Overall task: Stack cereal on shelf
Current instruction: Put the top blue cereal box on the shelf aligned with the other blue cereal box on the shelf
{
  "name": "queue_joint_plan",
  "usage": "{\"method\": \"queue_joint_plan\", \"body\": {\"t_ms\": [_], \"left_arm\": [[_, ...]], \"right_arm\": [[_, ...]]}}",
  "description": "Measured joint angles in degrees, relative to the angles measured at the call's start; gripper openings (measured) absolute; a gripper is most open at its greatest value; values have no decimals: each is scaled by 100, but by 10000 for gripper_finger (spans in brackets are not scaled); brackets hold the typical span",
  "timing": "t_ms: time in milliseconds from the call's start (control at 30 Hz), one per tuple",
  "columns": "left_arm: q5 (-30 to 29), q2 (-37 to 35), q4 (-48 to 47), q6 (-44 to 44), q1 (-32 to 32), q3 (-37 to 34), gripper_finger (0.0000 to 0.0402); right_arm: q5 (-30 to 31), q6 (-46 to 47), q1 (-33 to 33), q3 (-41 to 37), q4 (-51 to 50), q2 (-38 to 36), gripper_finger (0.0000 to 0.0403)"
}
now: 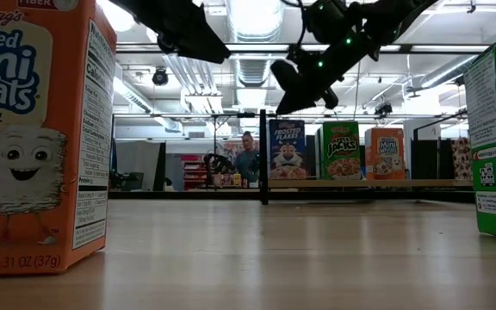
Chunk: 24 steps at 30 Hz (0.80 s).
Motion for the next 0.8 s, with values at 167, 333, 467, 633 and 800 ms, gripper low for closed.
{"method": "queue_joint_plan", "body": {"t_ms": [167, 333, 467, 633, 800], "left_arm": [[0, 35, 27, 0, 0, 0, 233], [-7, 35, 25, 4, 0, 0, 233], [-15, 35, 24, 124, 2, 0, 233], [-121, 35, 28, 184, 4, 0, 233], [-149, 43, -40, 202, 3, -50, 233]], "right_arm": [[-27, -39, 136, 0, -186, -357, 9], [-137, 132, 378, 1, -801, -921, 9], [-148, 506, 715, 2, -1094, -1164, 9], [341, 988, 1296, 2, -1097, -1071, 9], [1504, 1506, 1797, -26, -1309, -838, 9]]}}
